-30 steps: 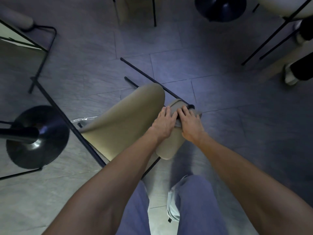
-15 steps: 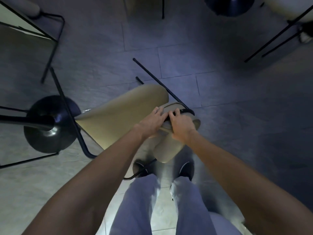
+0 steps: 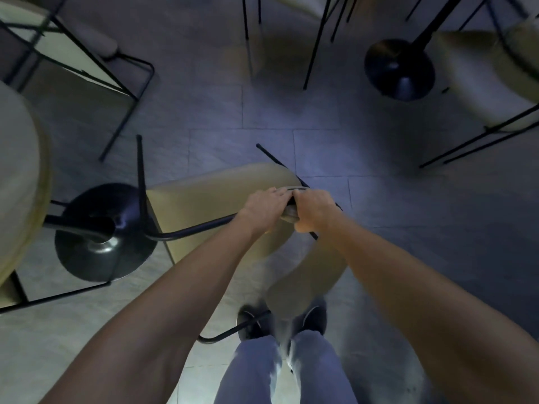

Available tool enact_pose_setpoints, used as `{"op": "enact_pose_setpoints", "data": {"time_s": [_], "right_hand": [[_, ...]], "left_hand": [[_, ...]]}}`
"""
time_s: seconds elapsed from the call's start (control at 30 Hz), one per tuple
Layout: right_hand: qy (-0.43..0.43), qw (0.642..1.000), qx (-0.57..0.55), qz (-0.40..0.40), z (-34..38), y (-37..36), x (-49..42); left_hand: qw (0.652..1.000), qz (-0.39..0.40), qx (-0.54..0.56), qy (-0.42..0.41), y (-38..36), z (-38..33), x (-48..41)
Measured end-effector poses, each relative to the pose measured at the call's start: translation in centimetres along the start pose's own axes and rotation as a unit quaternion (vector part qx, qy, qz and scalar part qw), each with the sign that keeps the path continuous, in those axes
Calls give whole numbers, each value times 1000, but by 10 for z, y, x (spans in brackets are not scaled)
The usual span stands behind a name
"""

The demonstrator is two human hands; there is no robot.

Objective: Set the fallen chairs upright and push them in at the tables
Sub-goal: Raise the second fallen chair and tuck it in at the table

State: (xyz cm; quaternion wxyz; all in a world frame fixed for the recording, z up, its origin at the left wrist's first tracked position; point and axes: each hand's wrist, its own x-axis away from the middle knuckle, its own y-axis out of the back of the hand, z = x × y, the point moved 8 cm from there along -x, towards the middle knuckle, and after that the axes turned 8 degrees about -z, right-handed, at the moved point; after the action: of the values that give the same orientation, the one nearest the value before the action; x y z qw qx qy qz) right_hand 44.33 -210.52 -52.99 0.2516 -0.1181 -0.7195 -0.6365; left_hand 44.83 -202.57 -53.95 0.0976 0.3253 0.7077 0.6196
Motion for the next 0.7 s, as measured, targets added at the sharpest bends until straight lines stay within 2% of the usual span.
{"op": "enact_pose_setpoints", "data": {"time_s": [0.17,0.33,0.47,0.7], "right_hand": [[31,996,82,-19,17,61,-40],[52,992,102,-50,38,110,-92],[77,989,91,-88,55,151,-139],[111,977,44,-178,76,214,-212]], "left_hand": [[990,-96,-64,86,40,48,-13],[979,-84,-79,167,77,100,-39],[971,-93,-41,216,104,148,-58],[959,-178,50,217,142,213,-84]]}}
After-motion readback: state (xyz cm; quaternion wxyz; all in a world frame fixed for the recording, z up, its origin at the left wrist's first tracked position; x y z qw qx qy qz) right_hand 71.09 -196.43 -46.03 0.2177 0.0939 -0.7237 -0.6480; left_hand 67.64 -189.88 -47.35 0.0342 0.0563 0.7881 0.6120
